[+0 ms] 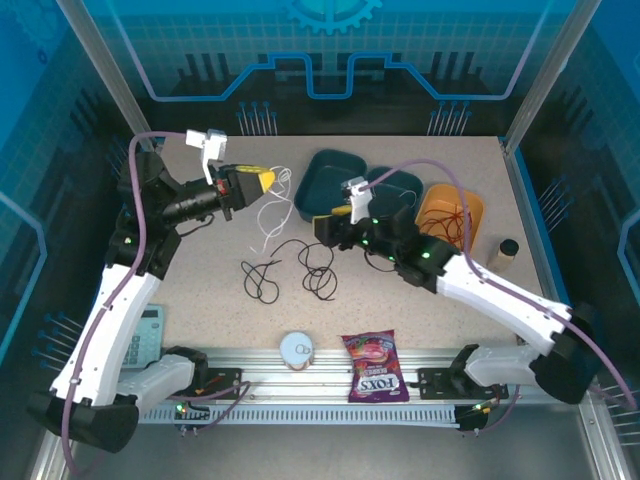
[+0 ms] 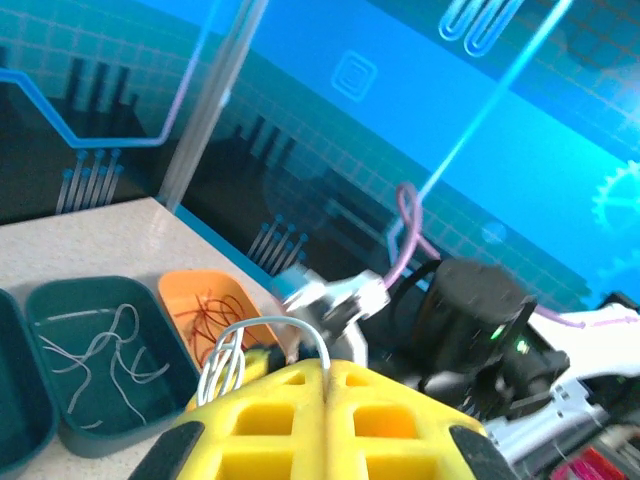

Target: Untangle the cables

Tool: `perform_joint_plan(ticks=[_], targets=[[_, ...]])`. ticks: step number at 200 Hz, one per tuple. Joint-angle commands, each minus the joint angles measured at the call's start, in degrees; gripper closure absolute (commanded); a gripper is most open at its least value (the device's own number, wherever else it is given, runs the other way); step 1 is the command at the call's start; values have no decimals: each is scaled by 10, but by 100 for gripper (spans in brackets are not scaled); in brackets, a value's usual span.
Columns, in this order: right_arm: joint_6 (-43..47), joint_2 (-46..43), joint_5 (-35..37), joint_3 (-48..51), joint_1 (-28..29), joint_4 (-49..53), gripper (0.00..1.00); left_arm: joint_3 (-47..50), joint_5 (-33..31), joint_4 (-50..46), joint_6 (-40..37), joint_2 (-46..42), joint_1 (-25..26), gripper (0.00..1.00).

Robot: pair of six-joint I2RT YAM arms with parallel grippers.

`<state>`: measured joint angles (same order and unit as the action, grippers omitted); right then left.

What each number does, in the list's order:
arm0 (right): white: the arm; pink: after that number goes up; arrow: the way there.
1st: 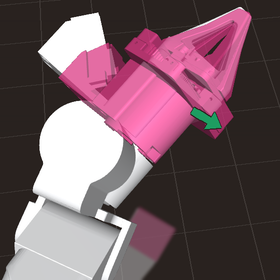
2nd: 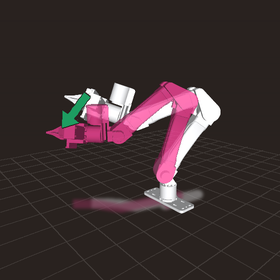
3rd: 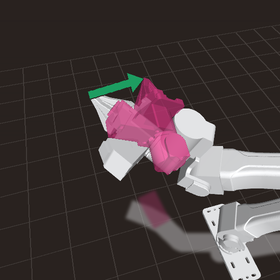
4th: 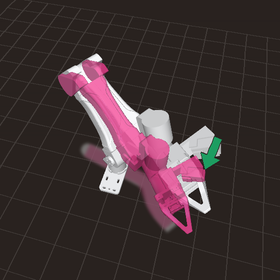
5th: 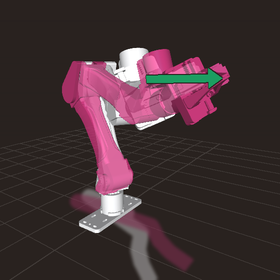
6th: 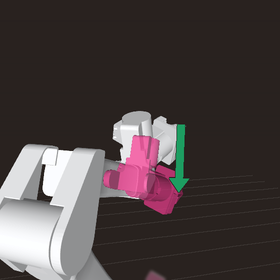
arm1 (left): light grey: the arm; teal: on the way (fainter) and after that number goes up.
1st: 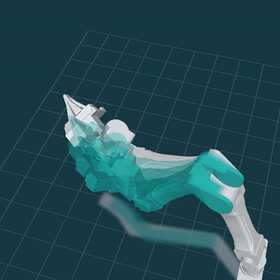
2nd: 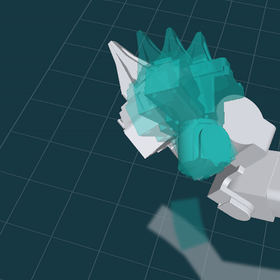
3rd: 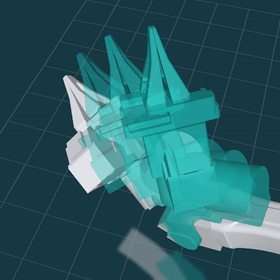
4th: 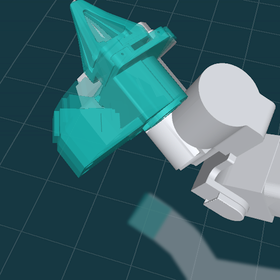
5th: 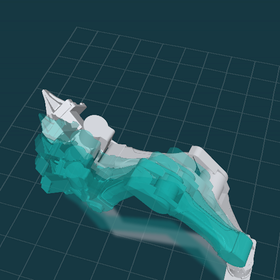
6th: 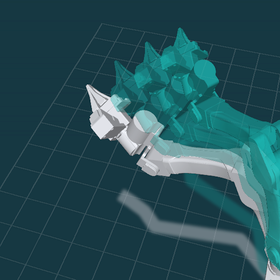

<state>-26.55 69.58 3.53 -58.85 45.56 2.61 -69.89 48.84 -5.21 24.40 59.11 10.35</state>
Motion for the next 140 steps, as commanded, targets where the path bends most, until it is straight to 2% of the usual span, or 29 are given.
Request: perform_joint_plan(ticks=[1,44,93,140], targets=[[41,-45,-62,-9,-6,16,42,15,83,40,-22,1,-5,100],[61,-88,-135,-25,-6,-15,45,48,153,111,10,-5,-4,100],[54,-49,-165,-43,5,-34,48,72,154,165,53,-7,-3,100],[43,8,-160,-65,15,-58,51,88,159,197,77,-5,0,100]])
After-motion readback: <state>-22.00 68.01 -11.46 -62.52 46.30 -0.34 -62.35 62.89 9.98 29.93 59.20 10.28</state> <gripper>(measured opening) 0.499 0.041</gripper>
